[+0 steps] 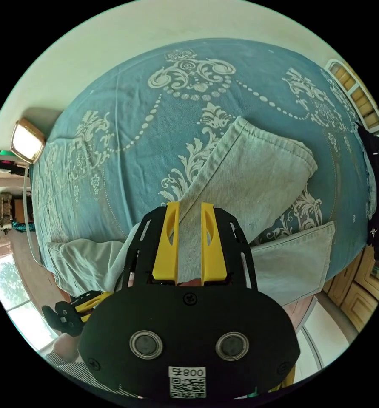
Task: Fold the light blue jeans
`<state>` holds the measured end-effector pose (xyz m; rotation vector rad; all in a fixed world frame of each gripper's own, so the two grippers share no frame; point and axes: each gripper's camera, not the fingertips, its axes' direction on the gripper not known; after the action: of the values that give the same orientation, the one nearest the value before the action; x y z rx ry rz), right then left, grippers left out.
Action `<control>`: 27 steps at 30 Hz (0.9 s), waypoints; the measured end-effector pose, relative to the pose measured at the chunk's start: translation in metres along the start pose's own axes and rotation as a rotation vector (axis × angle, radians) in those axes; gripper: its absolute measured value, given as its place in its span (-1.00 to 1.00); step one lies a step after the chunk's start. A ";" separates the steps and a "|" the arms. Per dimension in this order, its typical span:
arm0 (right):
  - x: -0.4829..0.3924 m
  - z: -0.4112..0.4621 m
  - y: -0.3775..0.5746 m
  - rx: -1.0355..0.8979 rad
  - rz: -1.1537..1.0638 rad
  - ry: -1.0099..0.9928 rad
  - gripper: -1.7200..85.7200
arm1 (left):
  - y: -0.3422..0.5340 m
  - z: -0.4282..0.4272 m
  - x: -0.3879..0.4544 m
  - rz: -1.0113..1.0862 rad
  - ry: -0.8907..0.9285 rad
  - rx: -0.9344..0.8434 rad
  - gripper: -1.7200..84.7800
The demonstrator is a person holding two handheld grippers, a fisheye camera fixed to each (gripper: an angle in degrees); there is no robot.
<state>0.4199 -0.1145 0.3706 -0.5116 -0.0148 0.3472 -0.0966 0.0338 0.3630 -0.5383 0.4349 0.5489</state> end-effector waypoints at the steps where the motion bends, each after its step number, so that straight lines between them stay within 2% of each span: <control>1: 0.005 0.000 -0.002 -0.002 0.002 0.014 -0.78 | -0.005 0.003 0.002 -0.003 0.007 -0.003 -0.88; 9: 0.041 -0.011 -0.006 0.026 -0.011 0.013 -0.84 | -0.037 0.019 0.023 -0.003 0.007 0.005 -0.91; 14: 0.068 0.000 -0.008 -0.039 -0.001 -0.001 -0.77 | -0.059 0.031 0.033 -0.005 0.013 -0.010 -0.92; 21: 0.103 0.006 0.006 -0.042 -0.033 0.119 -0.83 | -0.088 0.043 0.044 -0.034 0.060 0.005 -0.93; 23: 0.121 0.004 0.012 -0.043 -0.029 0.098 -0.87 | -0.093 0.042 0.049 -0.034 0.065 0.021 -0.93; 27: 0.179 -0.015 0.040 0.018 -0.002 -0.086 -0.91 | -0.104 0.031 0.067 -0.003 0.080 0.085 -0.93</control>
<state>0.5767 -0.0306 0.3256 -0.4781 -0.0948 0.3671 0.0242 0.0015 0.3893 -0.4800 0.5309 0.5044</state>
